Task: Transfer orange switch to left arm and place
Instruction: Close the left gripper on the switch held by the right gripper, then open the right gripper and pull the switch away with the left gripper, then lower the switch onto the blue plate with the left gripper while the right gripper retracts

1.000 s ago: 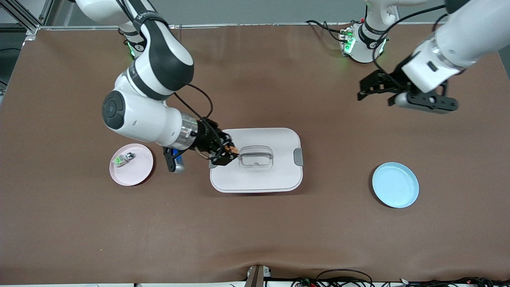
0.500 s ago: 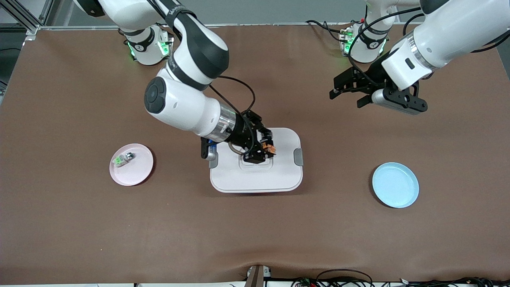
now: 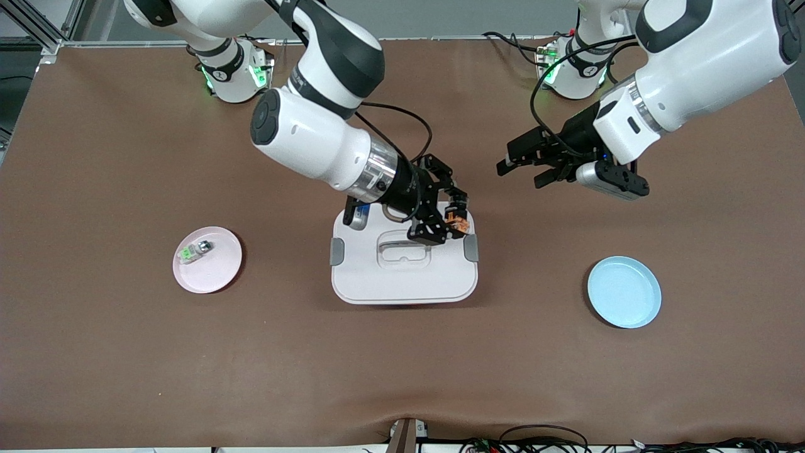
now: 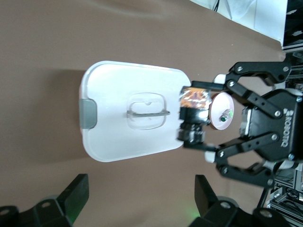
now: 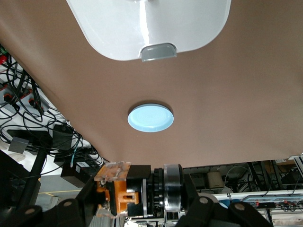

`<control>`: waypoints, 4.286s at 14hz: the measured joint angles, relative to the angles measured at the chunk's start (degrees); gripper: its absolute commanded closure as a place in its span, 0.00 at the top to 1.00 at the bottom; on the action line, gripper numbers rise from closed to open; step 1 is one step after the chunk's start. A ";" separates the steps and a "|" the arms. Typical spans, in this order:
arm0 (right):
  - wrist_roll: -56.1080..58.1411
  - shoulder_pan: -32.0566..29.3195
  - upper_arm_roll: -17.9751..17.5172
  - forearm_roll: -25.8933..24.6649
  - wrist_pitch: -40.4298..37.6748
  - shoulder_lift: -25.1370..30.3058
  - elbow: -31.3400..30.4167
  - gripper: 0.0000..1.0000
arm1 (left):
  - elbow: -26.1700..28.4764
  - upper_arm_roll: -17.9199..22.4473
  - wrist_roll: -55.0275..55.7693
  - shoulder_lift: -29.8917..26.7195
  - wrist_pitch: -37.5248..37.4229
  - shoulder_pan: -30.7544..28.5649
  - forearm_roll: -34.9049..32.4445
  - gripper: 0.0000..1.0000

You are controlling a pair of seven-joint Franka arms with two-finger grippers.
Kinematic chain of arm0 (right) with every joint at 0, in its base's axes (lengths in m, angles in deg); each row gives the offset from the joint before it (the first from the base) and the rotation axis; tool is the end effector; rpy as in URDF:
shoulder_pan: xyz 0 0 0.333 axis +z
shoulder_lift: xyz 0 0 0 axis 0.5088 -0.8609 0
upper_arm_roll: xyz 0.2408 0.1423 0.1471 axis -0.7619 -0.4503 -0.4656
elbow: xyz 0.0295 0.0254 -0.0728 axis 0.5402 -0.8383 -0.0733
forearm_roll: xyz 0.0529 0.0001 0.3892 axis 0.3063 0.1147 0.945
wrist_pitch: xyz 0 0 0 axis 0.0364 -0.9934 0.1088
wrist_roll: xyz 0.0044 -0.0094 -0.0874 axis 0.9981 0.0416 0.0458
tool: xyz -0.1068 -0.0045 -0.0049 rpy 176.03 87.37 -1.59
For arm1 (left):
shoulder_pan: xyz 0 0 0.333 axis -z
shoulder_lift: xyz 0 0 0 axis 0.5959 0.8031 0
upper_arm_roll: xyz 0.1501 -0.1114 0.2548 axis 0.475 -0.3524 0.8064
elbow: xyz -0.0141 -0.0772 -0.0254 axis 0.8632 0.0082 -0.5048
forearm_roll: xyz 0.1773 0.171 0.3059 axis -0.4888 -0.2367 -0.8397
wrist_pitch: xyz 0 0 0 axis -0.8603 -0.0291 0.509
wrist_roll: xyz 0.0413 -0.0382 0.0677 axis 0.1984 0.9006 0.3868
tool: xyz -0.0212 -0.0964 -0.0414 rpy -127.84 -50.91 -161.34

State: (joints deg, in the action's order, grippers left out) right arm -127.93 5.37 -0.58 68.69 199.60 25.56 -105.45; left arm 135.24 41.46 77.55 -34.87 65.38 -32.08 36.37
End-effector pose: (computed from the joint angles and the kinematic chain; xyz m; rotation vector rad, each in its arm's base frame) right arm 0.5917 0.5060 0.5233 -1.5820 1.8425 0.7034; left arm 0.5421 -0.2489 0.5736 2.5120 0.0374 0.0712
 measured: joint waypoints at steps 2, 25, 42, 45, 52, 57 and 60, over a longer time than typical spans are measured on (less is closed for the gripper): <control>-0.51 0.96 -0.10 0.04 0.86 0.00 0.04 0.00 | -0.61 -0.03 -0.15 0.84 1.11 1.12 0.06 0.94; -4.74 7.01 0.14 -4.85 3.01 -0.17 2.47 1.00 | -3.71 0.40 -5.79 4.58 -2.27 2.27 -3.25 0.00; 65.94 -9.99 1.42 -28.17 -22.73 2.52 3.98 1.00 | -3.20 1.00 -60.25 15.90 -6.11 -12.79 -42.37 0.00; 75.59 -12.18 1.42 -35.06 -30.11 3.61 3.95 1.00 | 0.32 1.02 -70.82 18.73 2.06 -15.73 -43.13 0.00; 93.52 -17.32 2.02 -43.37 -45.07 7.33 4.13 1.00 | 5.92 1.01 -93.95 27.07 19.49 -20.78 -43.15 0.00; 105.20 -23.03 2.03 -43.32 -58.91 16.18 4.09 1.00 | 6.06 0.97 -97.07 32.45 27.03 -21.07 -43.15 0.03; 105.58 -23.19 1.98 -43.17 -56.15 17.29 3.27 1.00 | 6.05 0.99 -99.54 34.43 29.50 -21.29 -43.15 0.11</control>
State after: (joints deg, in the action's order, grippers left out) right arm -22.35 -17.82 1.40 25.51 143.45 42.85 -102.17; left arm 141.29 42.45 -21.99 -0.44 94.88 -53.37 -6.78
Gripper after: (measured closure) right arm 0.000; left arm 0.595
